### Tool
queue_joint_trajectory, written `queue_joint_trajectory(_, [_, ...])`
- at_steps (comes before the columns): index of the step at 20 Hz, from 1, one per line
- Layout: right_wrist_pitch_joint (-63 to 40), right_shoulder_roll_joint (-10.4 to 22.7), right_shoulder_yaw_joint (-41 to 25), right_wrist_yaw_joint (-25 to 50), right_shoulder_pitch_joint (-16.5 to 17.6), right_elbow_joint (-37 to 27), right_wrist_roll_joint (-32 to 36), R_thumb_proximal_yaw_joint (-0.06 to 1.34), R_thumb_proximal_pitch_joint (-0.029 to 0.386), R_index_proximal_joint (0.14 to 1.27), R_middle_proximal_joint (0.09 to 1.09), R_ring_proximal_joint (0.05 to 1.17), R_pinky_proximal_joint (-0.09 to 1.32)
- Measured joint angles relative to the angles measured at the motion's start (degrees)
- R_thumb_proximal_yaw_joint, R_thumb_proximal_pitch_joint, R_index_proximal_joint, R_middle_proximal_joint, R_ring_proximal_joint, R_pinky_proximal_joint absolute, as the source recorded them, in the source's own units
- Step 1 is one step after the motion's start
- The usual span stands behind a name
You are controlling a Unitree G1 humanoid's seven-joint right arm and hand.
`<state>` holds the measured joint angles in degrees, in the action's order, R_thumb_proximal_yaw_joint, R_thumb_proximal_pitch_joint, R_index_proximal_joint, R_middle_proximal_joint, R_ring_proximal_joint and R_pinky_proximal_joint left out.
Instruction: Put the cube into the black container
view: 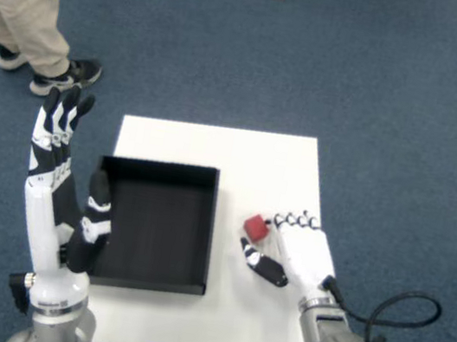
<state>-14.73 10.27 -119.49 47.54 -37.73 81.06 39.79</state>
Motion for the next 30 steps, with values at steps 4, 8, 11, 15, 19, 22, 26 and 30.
queue_joint_trajectory(4, [0.45, -0.01, -0.68, 0.22, 0.03, 0.01, -1.10, 0.24, 0.115, 0.50, 0.33, 0.28, 0.13])
queue_joint_trajectory(8, [1.02, -0.01, -1.35, 1.54, 0.58, 0.03, -1.86, 0.25, 0.134, 0.58, 0.38, 0.31, 0.15])
queue_joint_trajectory(11, [1.02, -0.01, -1.36, 2.25, 1.25, 0.06, -1.86, 0.25, 0.143, 0.63, 0.39, 0.31, 0.16])
queue_joint_trajectory(15, [1.01, -0.01, -1.36, 3.57, 1.47, 0.10, -1.85, 0.29, 0.163, 0.67, 0.40, 0.32, 0.16])
queue_joint_trajectory(19, [0.97, -0.05, -1.48, 5.50, 1.66, 0.12, -1.92, 0.39, 0.203, 0.69, 0.42, 0.34, 0.18])
queue_joint_trajectory(22, [0.95, -0.09, -1.51, 6.29, 1.86, 0.12, -1.94, 0.41, 0.204, 0.70, 0.43, 0.35, 0.19])
queue_joint_trajectory(26, [0.96, -0.10, -1.53, 6.29, 2.10, 0.13, -1.93, 0.39, 0.188, 0.68, 0.43, 0.36, 0.21])
queue_joint_trajectory(30, [0.97, -0.21, -1.53, 6.29, 2.09, 0.12, -1.92, 0.36, 0.170, 0.66, 0.43, 0.36, 0.21])
